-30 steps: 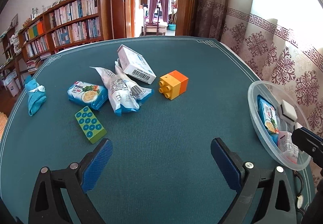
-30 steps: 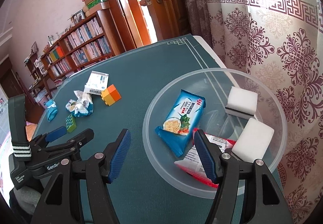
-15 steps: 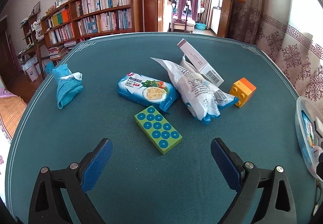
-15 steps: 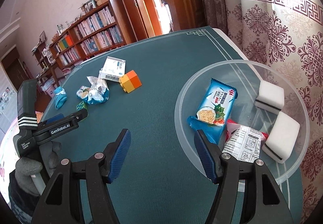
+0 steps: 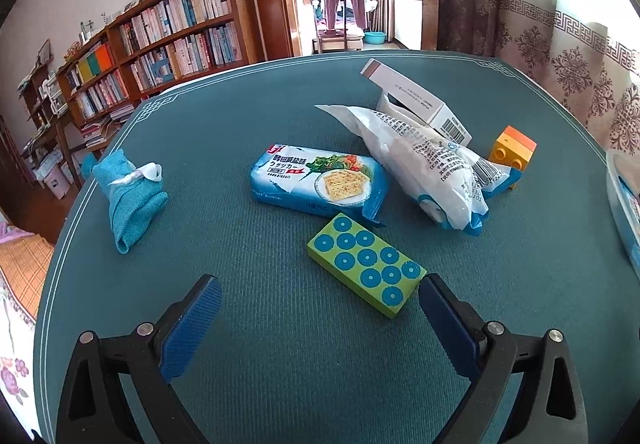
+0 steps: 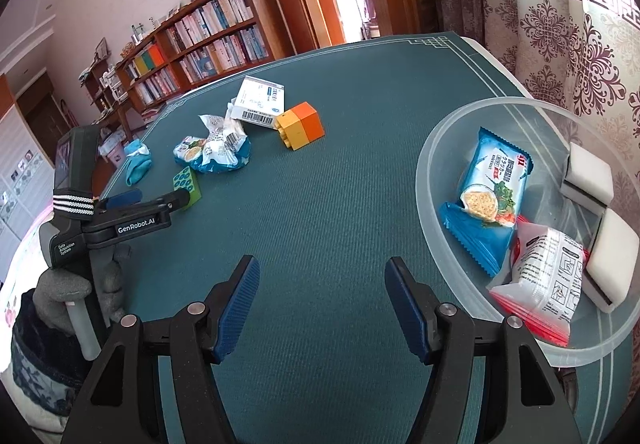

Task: Organize objects
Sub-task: 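Withdraw both open tools from the bowl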

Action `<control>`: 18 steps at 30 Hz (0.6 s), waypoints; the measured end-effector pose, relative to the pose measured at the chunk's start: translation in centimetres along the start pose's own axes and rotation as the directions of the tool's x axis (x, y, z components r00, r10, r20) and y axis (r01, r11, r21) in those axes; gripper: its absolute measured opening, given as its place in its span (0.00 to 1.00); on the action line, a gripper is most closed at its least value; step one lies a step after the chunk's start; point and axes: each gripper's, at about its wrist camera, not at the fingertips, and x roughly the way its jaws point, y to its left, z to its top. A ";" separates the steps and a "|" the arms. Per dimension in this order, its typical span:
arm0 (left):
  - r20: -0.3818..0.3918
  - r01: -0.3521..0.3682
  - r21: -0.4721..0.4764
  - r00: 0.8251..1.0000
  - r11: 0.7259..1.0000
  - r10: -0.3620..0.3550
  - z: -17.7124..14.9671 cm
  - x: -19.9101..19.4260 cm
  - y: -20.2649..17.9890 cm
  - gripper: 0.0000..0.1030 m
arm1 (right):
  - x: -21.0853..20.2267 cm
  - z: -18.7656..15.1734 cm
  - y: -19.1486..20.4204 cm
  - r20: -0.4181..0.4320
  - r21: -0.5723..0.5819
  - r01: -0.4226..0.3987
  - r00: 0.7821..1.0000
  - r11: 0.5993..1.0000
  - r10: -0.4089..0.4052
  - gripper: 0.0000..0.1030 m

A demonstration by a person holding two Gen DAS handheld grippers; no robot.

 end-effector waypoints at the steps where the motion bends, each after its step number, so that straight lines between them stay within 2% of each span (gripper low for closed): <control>1: 0.001 -0.005 0.023 1.000 1.000 0.005 0.0 0.2 -0.3 0.98 | 0.2 0.0 0.1 -0.006 -0.001 -0.003 1.000 1.000 0.003 0.65; 4: -0.007 -0.004 0.063 1.000 0.998 0.004 0.3 1.0 -0.7 0.98 | 0.7 -0.1 0.4 -0.020 -0.003 -0.007 1.000 1.000 0.007 0.65; 11: -0.016 0.035 0.049 0.999 0.998 -0.034 0.9 1.5 0.0 0.97 | 1.3 0.0 0.4 -0.035 0.001 -0.006 0.999 1.000 0.006 0.65; 18: -0.011 0.149 0.059 0.989 0.987 -0.149 0.7 1.1 0.2 0.70 | 1.8 -0.1 0.7 -0.046 -0.002 -0.008 0.999 1.000 0.008 0.65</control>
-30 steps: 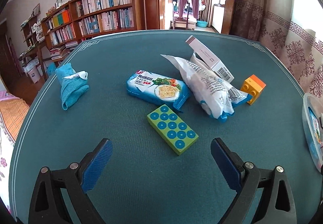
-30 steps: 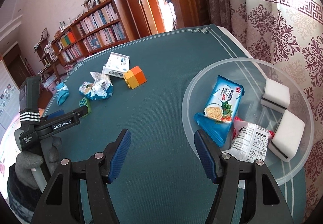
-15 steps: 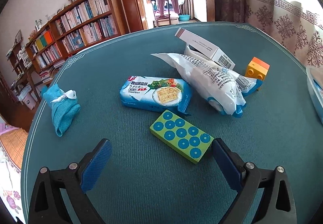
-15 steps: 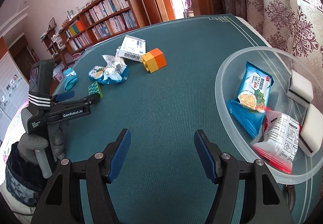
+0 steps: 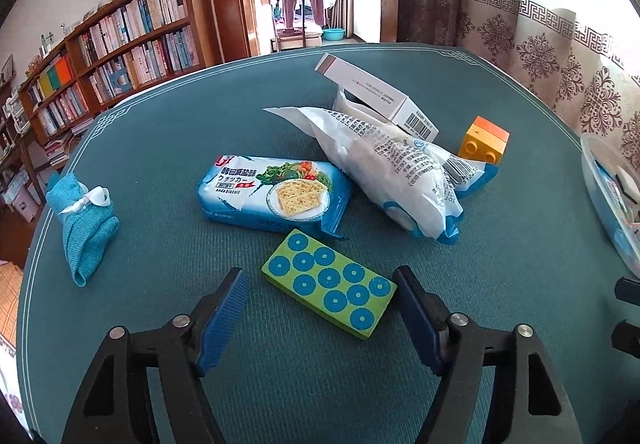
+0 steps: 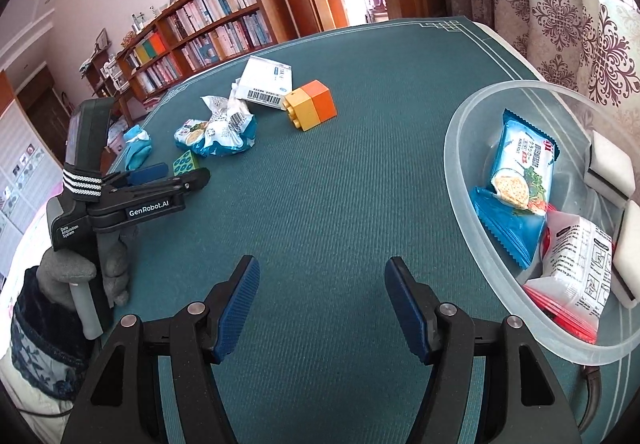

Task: Organize objects
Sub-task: 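Withdraw both open tools from the bowl, then grasp the green blue-dotted block with the left tool while the right tool grasps the orange-yellow block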

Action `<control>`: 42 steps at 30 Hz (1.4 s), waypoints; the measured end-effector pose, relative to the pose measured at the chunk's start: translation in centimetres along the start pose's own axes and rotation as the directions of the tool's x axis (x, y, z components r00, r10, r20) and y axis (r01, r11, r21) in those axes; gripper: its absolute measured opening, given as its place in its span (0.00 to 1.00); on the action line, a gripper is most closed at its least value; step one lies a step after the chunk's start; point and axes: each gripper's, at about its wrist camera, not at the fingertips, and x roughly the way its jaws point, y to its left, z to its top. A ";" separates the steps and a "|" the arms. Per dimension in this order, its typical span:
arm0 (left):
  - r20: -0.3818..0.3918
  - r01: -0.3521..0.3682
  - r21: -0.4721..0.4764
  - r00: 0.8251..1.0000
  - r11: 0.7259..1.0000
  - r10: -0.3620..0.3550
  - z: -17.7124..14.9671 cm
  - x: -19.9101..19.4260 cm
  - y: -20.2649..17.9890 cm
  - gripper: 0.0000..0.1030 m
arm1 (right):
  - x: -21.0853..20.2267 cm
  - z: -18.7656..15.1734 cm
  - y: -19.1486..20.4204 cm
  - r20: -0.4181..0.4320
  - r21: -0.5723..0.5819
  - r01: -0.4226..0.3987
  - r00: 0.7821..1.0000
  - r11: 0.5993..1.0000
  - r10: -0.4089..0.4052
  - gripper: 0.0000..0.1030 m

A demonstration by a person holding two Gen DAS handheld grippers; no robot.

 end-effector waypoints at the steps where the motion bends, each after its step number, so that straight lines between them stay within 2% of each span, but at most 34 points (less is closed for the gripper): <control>1: 0.002 0.012 0.003 1.000 1.000 -0.012 0.0 -0.1 -0.1 0.67 | 0.1 -0.1 0.1 -0.002 -0.001 -0.001 1.000 1.000 0.001 0.65; 8: 0.011 -0.005 0.003 1.000 1.000 0.005 -0.2 -0.4 -0.3 0.67 | 0.3 -0.3 0.3 -0.005 0.001 0.002 1.000 1.000 -0.002 0.65; 18: 0.026 -0.029 -0.114 0.999 0.993 0.032 -1.5 -2.2 -0.2 0.67 | 0.9 0.6 0.7 -0.024 -0.003 -0.007 1.000 1.000 0.007 0.65; 24: 0.069 -0.039 -0.132 0.996 0.991 0.048 -2.1 -3.4 -1.0 0.67 | 1.8 2.9 1.4 -0.034 -0.030 -0.007 0.999 1.000 0.006 0.65; 31: 0.090 -0.013 -0.164 0.996 0.986 0.028 -2.4 -3.7 -0.9 0.67 | 4.8 6.3 1.9 -0.061 -0.030 0.012 0.998 0.999 -0.013 0.65; 42: 0.103 0.003 -0.197 0.995 0.980 0.018 -2.9 -3.7 -0.5 0.67 | 10.3 12.0 1.9 -0.039 -0.030 0.105 0.994 0.994 -0.106 0.65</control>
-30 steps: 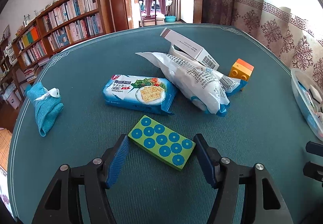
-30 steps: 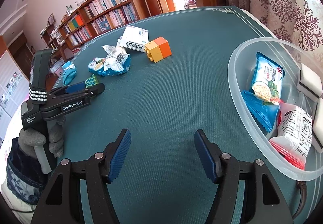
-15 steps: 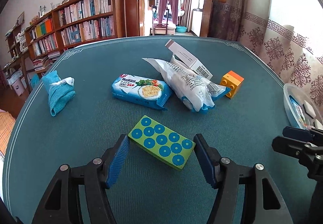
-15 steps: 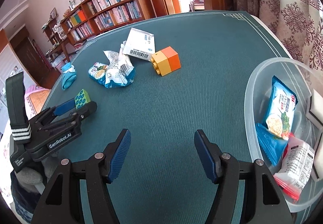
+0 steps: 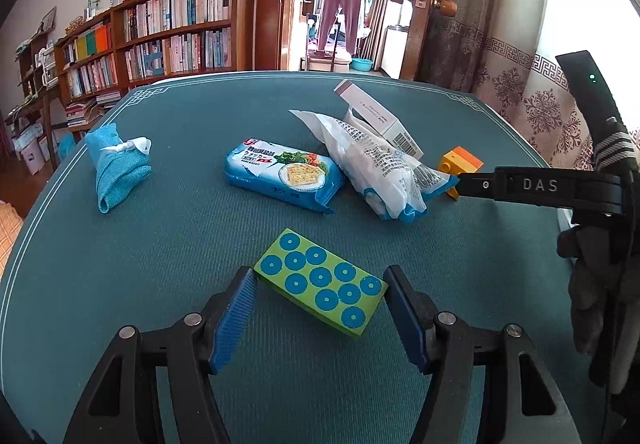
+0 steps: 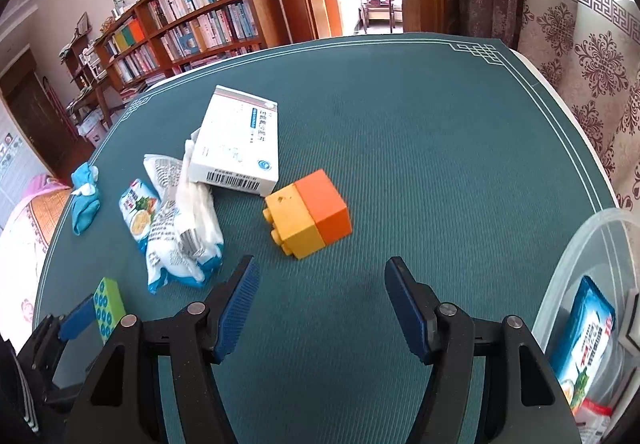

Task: Organize objects
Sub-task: 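Grasp the green blue-dotted block with the left tool while the right tool grasps the orange-yellow block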

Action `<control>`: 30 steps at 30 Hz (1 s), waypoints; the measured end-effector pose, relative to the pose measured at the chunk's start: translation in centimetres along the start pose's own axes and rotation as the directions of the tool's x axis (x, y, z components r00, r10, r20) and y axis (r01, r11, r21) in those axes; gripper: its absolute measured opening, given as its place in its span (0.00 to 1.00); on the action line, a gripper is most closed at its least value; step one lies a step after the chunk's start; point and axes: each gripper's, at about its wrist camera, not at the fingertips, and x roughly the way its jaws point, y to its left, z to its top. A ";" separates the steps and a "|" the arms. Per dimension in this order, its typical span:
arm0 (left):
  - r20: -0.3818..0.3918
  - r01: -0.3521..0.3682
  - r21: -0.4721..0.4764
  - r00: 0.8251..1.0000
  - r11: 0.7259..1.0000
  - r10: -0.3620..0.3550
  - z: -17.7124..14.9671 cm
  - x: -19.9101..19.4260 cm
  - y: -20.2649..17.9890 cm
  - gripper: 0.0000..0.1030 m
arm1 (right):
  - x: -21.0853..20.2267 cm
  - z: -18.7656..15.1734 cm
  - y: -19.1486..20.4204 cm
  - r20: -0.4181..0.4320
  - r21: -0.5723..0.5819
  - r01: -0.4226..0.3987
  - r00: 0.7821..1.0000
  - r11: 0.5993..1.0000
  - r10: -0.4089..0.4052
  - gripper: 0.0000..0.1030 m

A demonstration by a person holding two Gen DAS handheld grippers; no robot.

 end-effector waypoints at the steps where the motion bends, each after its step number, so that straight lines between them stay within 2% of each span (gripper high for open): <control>1: -0.001 0.002 -0.006 1.000 1.000 -0.002 0.0 0.0 0.1 0.67 | 0.5 0.3 0.0 -0.001 0.004 0.005 1.000 1.000 -0.005 0.65; 14: -0.001 0.006 -0.010 1.000 1.000 -0.006 -0.1 0.0 -0.1 0.67 | 2.0 1.4 1.0 0.025 -0.032 0.011 1.000 0.999 -0.011 0.64; 15: -0.001 0.007 -0.010 1.000 1.000 -0.007 -0.1 0.0 -0.1 0.67 | 2.1 1.3 1.2 0.027 -0.043 0.020 0.999 0.999 -0.019 0.63; 19: -0.001 0.007 -0.010 1.000 1.000 -0.007 -0.2 0.0 0.0 0.67 | 2.1 1.1 1.8 0.033 -0.077 0.050 0.998 0.996 -0.048 0.45; 30: 0.000 0.007 -0.012 1.000 1.000 -0.007 -0.2 0.0 0.0 0.67 | 0.6 -0.9 1.8 0.028 -0.076 0.026 0.999 0.997 -0.024 0.44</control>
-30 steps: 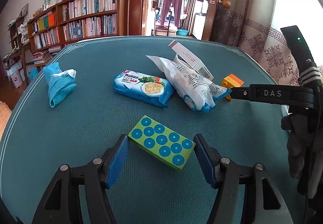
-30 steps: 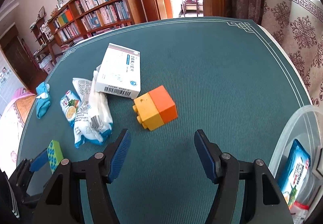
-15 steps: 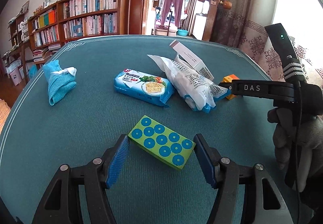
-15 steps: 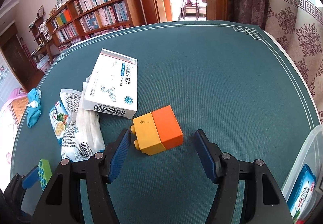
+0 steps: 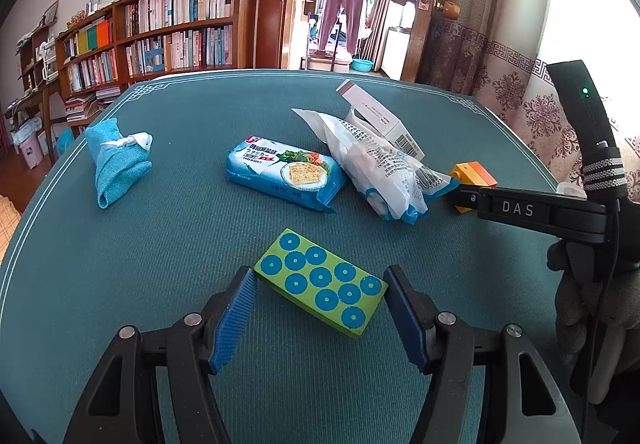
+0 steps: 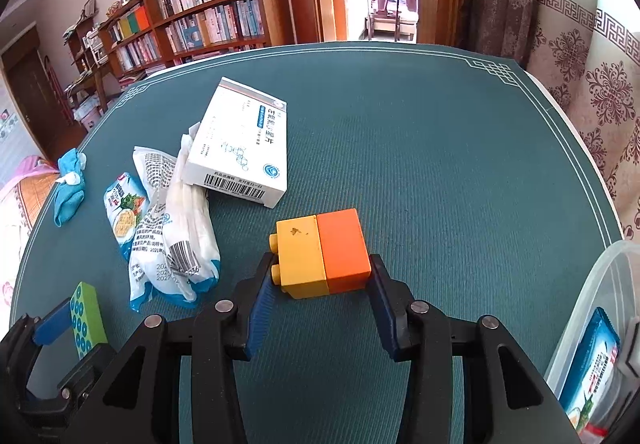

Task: Organize objects
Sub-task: 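Grasp the green blue-dotted block with the left tool while the right tool grasps the orange-yellow block, then carry the orange-yellow block into the clear bowl and open the right tool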

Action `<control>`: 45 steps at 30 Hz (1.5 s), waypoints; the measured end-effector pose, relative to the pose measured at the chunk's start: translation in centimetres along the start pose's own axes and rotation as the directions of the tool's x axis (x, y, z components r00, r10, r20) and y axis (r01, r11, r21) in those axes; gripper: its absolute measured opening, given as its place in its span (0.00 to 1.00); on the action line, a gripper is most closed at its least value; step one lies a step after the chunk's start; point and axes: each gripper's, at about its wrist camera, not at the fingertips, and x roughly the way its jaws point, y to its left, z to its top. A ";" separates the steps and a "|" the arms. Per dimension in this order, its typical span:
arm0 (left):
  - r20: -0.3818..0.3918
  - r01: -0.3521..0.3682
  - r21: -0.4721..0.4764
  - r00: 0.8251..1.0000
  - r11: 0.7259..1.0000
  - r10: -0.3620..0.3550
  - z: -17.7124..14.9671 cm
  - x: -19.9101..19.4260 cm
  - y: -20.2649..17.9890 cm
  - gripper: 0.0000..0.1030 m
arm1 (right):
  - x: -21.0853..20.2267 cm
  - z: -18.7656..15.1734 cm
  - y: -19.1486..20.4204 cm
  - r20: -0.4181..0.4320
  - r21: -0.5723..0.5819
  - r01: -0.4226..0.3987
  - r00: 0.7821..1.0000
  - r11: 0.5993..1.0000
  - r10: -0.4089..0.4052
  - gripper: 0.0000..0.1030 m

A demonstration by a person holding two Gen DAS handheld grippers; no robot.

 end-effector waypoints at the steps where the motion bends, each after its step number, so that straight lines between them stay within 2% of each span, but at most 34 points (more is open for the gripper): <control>1: 0.000 0.000 0.000 1.000 1.000 0.000 0.0 0.0 0.0 0.67 | -0.2 -0.3 0.0 0.000 0.005 -0.003 1.000 1.000 0.003 0.44; 17: 0.002 0.001 -0.002 1.000 1.000 -0.001 0.0 -0.3 0.2 0.67 | -5.2 -5.0 -0.6 0.012 0.072 -0.056 0.998 0.996 0.055 0.45; 25: 0.004 -0.001 -0.001 1.000 1.000 0.001 0.0 -0.4 0.1 0.67 | -7.6 -6.1 -1.8 0.045 0.104 -0.050 0.998 0.993 0.045 0.45; 33: 0.004 -0.002 -0.001 1.000 1.000 0.002 0.0 -0.4 0.1 0.67 | -10.6 -6.9 -4.1 0.090 0.147 -0.012 0.996 0.989 -0.001 0.45; 45: 0.005 -0.004 0.013 1.000 1.000 0.004 0.0 -0.4 -0.4 0.67 | -13.9 -8.6 -9.8 0.121 0.256 0.090 0.985 0.962 -0.125 0.45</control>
